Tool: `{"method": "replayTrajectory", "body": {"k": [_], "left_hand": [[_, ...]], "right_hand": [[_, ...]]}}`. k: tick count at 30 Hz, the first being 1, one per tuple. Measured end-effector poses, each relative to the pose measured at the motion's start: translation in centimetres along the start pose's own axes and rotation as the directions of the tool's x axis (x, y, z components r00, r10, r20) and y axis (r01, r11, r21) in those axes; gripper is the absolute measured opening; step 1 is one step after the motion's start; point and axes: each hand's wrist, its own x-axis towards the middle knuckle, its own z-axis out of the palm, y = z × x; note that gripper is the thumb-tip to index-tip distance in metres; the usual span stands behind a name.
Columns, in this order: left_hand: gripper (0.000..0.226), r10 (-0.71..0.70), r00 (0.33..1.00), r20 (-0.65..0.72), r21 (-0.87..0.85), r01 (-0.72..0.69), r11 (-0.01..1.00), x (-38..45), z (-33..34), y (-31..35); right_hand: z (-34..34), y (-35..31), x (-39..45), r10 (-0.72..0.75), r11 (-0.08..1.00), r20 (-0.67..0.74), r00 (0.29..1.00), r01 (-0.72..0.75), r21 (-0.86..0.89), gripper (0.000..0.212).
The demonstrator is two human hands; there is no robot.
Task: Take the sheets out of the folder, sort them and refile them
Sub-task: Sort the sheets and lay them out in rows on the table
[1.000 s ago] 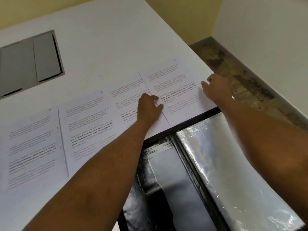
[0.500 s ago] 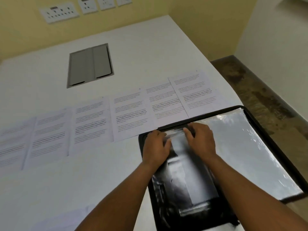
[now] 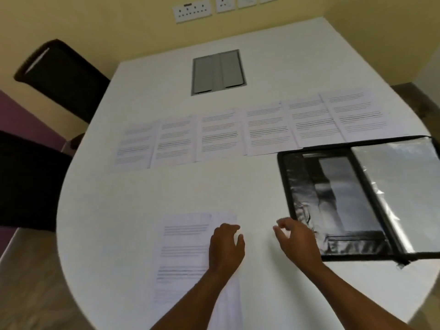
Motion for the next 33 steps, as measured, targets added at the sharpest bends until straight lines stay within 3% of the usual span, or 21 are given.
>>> {"method": "replayTrajectory", "body": {"k": [4, 8, 14, 17, 21, 29, 33], "left_hand": [[0.027, -0.172, 0.984, -0.039, -0.019, 0.171, 0.985, -4.2, -3.6, -6.8], [0.04, -0.32, 0.94, -0.116, 0.052, 0.327, 0.943, -6.4, -6.9, -11.9], [0.082, -0.517, 0.847, -0.12, 0.259, 0.53, 0.808, -6.8, -9.9, -15.7], [0.092, -0.551, 0.831, -0.084, 0.248, 0.553, 0.796, -6.6, -10.2, -16.6], [0.092, -0.54, 0.839, -0.067, 0.259, 0.537, 0.803, -6.5, -10.2, -16.8], [0.1, -0.528, 0.849, -0.035, 0.152, 0.526, 0.837, -6.1, -10.4, -17.0], [0.1, -0.521, 0.853, -0.022, 0.092, 0.521, 0.849, -6.0, -10.7, -17.3]], "right_hand": [[4.3, -1.9, -4.8, 0.116, 0.993, 0.205, 0.972, -0.119, 0.002, 0.014], [8.0, -3.7, -7.7, 0.152, 0.988, 0.301, 0.942, -0.156, -0.011, 0.016], [11.2, -5.5, -9.8, 0.307, 0.952, 0.194, 0.932, -0.298, -0.074, 0.032], [11.9, -5.9, -9.8, 0.374, 0.927, 0.181, 0.91, -0.364, -0.086, 0.039], [12.5, -6.7, -9.4, 0.428, 0.904, 0.162, 0.889, -0.42, -0.078, 0.017], [12.9, -7.3, -8.7, 0.398, 0.916, 0.122, 0.909, -0.4, -0.012, 0.015], [12.3, -7.6, -8.7, 0.354, 0.932, 0.026, 0.935, -0.35, -0.096, 0.017]]}}
